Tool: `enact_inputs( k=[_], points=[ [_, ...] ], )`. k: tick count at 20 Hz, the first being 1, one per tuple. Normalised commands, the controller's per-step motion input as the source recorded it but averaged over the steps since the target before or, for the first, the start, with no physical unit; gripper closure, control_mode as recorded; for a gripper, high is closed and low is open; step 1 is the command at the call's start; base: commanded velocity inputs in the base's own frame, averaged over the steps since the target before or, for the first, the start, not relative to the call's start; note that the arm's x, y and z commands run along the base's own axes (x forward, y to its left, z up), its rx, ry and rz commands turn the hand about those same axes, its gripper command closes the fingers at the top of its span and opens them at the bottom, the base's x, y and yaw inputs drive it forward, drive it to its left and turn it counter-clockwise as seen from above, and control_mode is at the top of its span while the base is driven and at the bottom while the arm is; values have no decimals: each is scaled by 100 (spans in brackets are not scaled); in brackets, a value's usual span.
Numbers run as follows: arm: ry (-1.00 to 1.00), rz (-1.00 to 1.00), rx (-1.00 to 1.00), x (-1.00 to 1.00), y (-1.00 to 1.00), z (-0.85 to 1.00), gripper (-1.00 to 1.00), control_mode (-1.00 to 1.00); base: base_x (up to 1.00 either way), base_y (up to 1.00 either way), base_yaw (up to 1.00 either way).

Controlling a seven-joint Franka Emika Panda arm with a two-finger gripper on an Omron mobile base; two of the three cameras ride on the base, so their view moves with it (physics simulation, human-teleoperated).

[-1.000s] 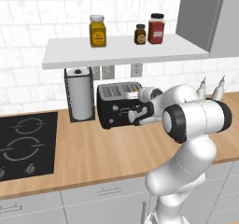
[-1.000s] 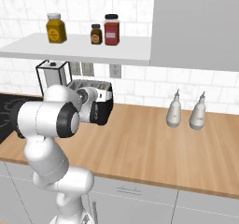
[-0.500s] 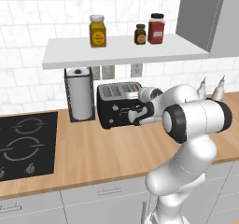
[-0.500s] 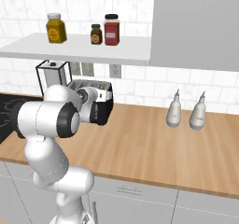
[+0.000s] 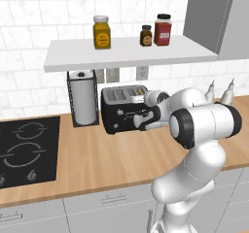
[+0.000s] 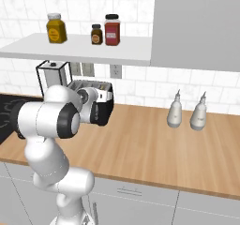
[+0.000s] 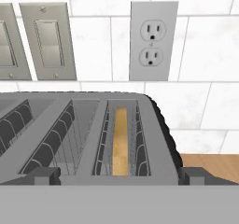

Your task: Start the toaster. Once the lever pops up, take the bread to the plate on the dining counter.

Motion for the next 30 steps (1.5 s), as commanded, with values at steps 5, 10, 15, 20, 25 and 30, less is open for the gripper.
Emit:
enact_inputs(
  k=[5, 10, 15, 20, 25, 30],
  points=[
    [0, 0, 0, 0, 0, 0, -100, -100, 0, 0, 0],
    [0, 0, 0, 0, 0, 0, -100, -100, 0, 0, 0],
    [0, 0, 0, 0, 0, 0, -100, -100, 0, 0, 0],
    [0, 0, 0, 0, 0, 0, -100, -100, 0, 0, 0],
    [0, 0, 0, 0, 0, 0, -100, -100, 0, 0, 0],
    [0, 0, 0, 0, 0, 0, -100, -100, 0, 0, 0]
  ],
)
